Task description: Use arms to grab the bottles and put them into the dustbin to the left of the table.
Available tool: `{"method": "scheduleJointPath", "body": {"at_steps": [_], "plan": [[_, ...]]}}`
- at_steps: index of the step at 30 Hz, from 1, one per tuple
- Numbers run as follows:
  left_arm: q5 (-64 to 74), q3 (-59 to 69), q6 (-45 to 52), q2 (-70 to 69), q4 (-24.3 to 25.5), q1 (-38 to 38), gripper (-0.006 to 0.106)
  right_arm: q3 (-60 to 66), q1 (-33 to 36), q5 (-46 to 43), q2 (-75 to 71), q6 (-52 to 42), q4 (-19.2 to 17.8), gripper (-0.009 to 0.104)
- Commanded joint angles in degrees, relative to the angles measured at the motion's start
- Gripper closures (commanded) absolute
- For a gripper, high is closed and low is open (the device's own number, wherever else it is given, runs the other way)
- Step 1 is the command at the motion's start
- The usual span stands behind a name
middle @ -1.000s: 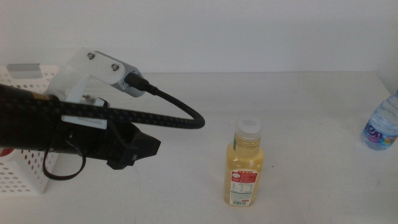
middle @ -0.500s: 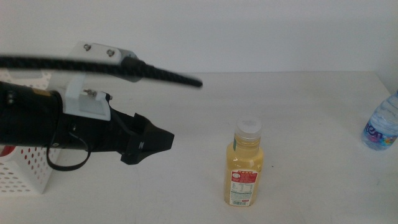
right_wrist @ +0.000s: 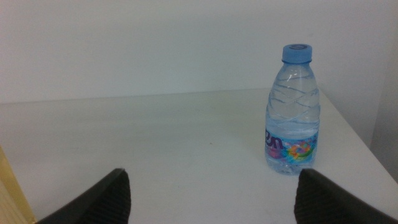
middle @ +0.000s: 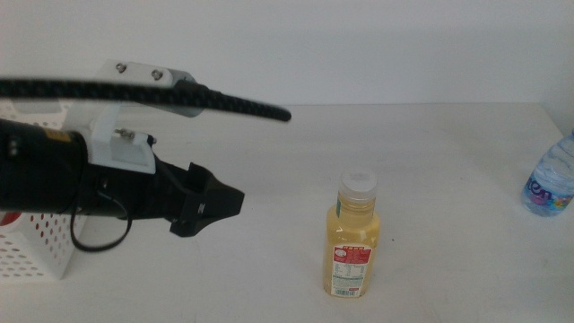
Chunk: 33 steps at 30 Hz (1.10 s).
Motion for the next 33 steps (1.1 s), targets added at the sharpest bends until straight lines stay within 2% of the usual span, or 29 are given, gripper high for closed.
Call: {"method": "scheduleJointPath", "body": {"at_steps": [1,7,9,10,12,20,26,33], "plan": [[-3.0,-1.6,-7.8,-2.7,6.6,-2.4,0.010,-0.5,-0.3,-4.4,-1.6,-0.5,-0.2,0.025],[-13.4,1.1,-40.7,-7.0,33.8,-15.4,0.010,-0.5,-0.3,-4.4,-1.6,-0.5,-0.2,0.025],[-18.8,3.8,-48.3,-7.6,40.8,-18.6,0.010,-0.5,-0.3,-4.4,-1.6,-0.5,-0.2,0.025],[-21.4,5.5,-51.2,-7.8,42.8,-19.9,0.010,-0.5,-0.3,-4.4,-1.6,-0.5,-0.2,0.025],[-26.2,8.9,-53.7,-8.1,44.0,-21.1,0.010,-0.5,-0.3,-4.4,-1.6,-0.5,-0.2,0.025],[-43.1,21.2,-52.8,-8.1,44.2,-22.9,0.010,-0.5,-0.3,-4.4,-1.6,-0.5,-0.2,0.025],[-49.2,24.9,-52.8,-8.1,49.4,-22.9,0.010,-0.5,-0.3,-4.4,-1.6,-0.5,-0.2,0.025],[-50.1,25.0,-53.1,-7.9,55.7,-22.9,0.010,-0.5,-0.3,-4.4,-1.6,-0.5,-0.2,0.025]]}}
